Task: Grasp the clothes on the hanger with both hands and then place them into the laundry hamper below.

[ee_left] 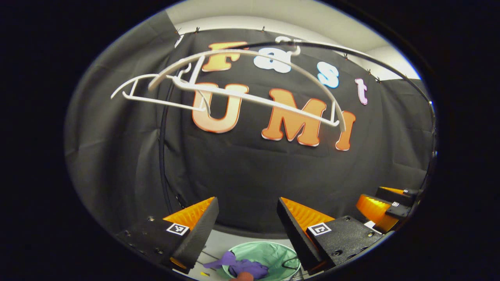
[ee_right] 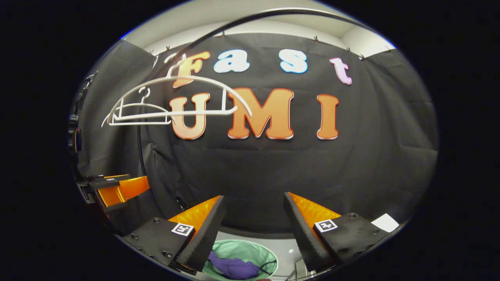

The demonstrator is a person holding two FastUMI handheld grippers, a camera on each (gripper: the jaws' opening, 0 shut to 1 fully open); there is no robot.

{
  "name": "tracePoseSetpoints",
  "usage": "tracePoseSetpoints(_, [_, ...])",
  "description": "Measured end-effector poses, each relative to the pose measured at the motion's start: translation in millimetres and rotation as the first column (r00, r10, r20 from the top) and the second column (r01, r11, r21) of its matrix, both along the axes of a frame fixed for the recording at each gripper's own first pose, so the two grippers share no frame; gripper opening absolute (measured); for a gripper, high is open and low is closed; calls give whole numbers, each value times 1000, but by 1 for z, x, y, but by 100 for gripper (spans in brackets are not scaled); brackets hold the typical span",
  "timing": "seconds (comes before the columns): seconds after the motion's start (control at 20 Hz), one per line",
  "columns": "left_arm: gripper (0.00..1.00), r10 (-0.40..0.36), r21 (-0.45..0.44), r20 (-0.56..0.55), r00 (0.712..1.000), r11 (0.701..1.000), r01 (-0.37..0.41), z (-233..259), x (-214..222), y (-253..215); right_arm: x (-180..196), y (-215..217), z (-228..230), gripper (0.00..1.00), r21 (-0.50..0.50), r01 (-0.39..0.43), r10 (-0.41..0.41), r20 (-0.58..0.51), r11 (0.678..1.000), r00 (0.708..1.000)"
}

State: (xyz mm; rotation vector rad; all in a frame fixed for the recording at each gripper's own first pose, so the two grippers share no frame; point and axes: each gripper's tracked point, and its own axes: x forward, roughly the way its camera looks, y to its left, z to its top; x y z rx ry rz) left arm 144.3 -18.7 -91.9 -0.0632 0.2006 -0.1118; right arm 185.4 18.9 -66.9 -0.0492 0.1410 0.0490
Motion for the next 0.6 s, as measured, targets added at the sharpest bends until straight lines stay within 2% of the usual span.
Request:
tracePoseSetpoints(0.05, [92,6,-11,26,1000,1000,-6,9,-1,2,-5,-4,15,89,-1,7,-7,36,1000,999])
tracePoseSetpoints(0.15, [95,25,-39,74,997,999,-23,27,-4,6,-10,-8,44,89,9,13,-14,99,1000,995])
tracePoseSetpoints(0.2, [92,39,-38,96,995,999,-35,36,-4,11,-12,-12,55,90,10,15,-16,123,1000,992])
tracePoseSetpoints(0.25, [99,50,-34,122,991,998,-46,46,-4,15,-10,-16,65,92,6,22,-23,145,1000,989])
tracePoseSetpoints(0.3, [99,60,-30,147,987,998,-57,56,-3,19,-11,-21,72,94,0,32,-31,162,999,986])
tracePoseSetpoints(0.35, [92,68,-31,170,983,997,-64,65,-4,21,-12,-27,78,95,-5,45,-43,178,999,983])
tracePoseSetpoints(0.5, [92,86,-25,210,974,996,-83,80,-6,30,-12,-40,87,100,-13,73,-69,201,997,977])
tracePoseSetpoints(0.55, [98,93,-23,214,972,996,-90,82,-6,32,-9,-44,90,89,-13,81,-77,201,997,977])
tracePoseSetpoints(0.6, [98,95,-23,216,972,996,-92,84,-6,33,-9,-48,92,95,-11,88,-84,201,996,976])
